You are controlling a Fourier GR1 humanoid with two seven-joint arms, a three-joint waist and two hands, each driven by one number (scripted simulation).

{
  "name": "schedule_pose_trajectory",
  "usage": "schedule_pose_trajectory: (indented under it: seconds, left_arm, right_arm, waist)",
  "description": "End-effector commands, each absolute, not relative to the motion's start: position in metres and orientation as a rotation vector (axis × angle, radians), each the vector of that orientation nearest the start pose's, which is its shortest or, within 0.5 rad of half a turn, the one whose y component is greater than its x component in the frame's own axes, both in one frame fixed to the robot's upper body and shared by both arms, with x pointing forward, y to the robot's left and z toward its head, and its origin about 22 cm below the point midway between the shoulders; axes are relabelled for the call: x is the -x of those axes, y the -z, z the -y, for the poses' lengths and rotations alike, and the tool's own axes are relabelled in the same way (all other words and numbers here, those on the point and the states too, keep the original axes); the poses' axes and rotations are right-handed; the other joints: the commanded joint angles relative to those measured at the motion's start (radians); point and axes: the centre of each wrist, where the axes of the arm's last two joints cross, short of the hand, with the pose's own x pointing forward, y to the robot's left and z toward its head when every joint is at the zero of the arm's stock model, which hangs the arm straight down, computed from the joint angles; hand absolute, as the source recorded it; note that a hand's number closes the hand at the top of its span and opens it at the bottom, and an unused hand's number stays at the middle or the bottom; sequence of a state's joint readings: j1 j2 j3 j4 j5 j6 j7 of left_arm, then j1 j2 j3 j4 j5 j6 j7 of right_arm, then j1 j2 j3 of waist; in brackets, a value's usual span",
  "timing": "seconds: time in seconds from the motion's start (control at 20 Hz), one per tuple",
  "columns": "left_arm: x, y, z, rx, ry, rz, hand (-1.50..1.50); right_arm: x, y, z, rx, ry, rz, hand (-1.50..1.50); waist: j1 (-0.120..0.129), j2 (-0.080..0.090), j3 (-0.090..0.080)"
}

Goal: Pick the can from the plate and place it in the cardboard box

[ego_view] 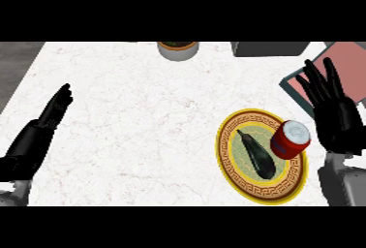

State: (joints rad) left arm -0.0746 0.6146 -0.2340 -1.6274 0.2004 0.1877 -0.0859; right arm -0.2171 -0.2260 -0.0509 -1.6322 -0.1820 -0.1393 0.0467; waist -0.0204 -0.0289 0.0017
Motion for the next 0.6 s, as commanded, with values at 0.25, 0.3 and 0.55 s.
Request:
schedule_pose_trajectory:
  seconds: [0.25,0.3,0.55]
  left_arm:
    - [-0.254,-0.044,-0.281,-0.162,-0.087,1.604,0.00]
    - [-0.254,-0.052,-0.282,-0.141,-0.002,1.622,0.00]
    - [-0.257,-0.045,-0.273,-0.087,-0.121,1.550,0.00]
  right_arm:
    - [-0.251,-0.105,0.427,0.436,0.303,1.682,1.50]
    - [-0.244,-0.109,0.420,0.730,-0.333,1.479,1.50]
    - [-0.215,-0.068,0.466,0.782,-0.100,1.565,-1.50]
  waist:
    - [-0.009,0.035,-0.001]
    - [0.000,0.069,-0.029]
    - [0.015,0.031,-0.001]
